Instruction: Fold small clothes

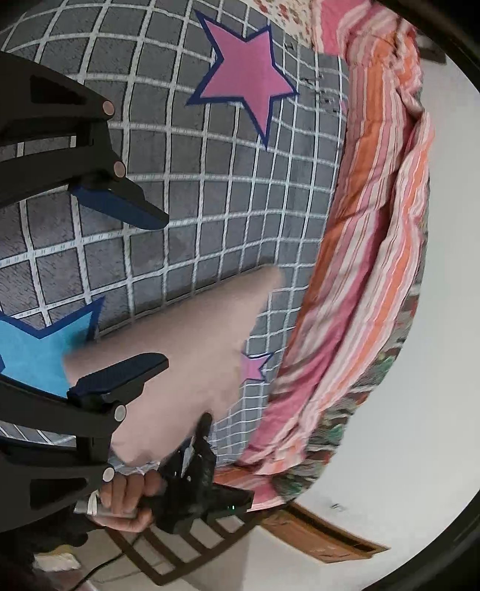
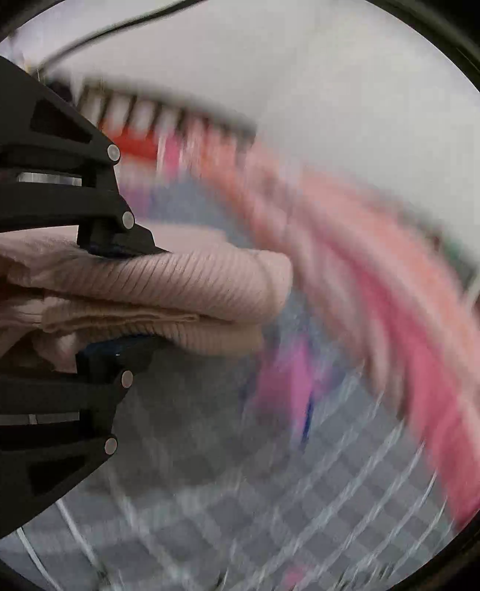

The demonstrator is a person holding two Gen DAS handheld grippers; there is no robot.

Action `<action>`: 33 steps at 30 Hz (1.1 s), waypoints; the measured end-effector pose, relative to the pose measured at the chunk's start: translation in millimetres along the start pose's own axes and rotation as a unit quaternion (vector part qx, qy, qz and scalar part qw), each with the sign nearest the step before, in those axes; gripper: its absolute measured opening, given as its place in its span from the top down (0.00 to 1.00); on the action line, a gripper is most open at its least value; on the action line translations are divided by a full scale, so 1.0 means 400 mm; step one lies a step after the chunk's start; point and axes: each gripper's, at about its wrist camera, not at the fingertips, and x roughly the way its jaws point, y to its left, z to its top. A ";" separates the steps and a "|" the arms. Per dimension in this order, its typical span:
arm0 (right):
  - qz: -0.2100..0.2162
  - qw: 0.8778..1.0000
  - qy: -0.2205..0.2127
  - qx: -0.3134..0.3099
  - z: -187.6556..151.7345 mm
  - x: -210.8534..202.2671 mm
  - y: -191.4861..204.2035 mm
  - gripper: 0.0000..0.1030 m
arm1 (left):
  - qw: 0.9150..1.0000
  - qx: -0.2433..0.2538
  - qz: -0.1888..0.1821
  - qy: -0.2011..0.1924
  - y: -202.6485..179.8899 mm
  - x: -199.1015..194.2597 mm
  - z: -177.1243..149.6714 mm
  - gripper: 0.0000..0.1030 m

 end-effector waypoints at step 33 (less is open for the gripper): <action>-0.070 0.966 -0.109 -0.223 -0.130 -0.094 0.088 0.68 | 0.997 0.066 0.031 0.030 -0.152 0.189 0.003 0.31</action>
